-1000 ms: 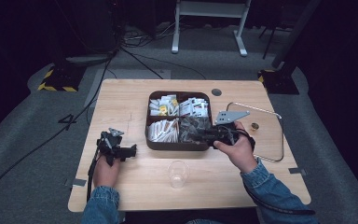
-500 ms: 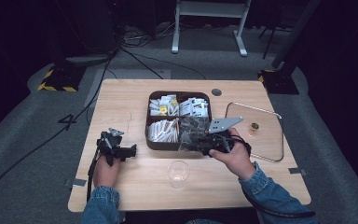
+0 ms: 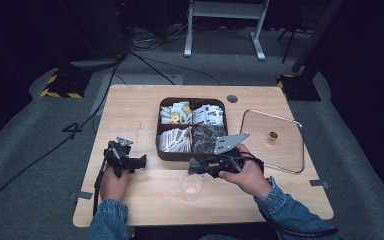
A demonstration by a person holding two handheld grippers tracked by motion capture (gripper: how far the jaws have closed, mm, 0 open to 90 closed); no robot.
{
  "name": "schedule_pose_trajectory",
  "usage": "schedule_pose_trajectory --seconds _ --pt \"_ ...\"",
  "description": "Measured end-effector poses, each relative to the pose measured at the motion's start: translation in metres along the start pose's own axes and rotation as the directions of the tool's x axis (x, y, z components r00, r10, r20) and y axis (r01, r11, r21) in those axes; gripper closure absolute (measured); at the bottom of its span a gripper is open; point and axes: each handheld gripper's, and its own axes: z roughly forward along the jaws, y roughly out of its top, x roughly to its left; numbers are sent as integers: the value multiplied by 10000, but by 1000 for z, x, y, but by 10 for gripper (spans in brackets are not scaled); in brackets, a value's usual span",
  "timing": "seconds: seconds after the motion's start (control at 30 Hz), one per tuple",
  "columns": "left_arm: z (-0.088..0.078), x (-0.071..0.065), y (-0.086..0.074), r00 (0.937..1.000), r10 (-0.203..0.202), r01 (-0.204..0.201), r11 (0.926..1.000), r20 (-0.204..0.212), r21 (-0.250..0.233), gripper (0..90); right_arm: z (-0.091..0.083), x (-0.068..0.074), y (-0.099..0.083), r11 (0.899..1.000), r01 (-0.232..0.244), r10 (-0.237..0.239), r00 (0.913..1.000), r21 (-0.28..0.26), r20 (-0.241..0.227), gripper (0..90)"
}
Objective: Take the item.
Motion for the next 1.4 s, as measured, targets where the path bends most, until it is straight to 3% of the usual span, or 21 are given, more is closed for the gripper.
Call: schedule_pose_trajectory --seconds 0.67,0.77,0.9,1.4 --pt "0 0 0 10000 11 -11 10000 -15 1 1 19 14 -5 9879 533 -452 9973 1456 -583 766" --pt "0 0 0 10000 12 -12 10000 -12 3 0 22 15 -6 9850 518 -419 9971 1647 -632 709" --pt "0 0 0 10000 17 -17 10000 -12 -3 0 22 15 -5 9883 550 -471 9972 1425 -582 604" --pt "0 0 0 10000 49 -49 10000 -10 -13 1 16 9 -4 9953 261 -241 9995 930 -226 569"
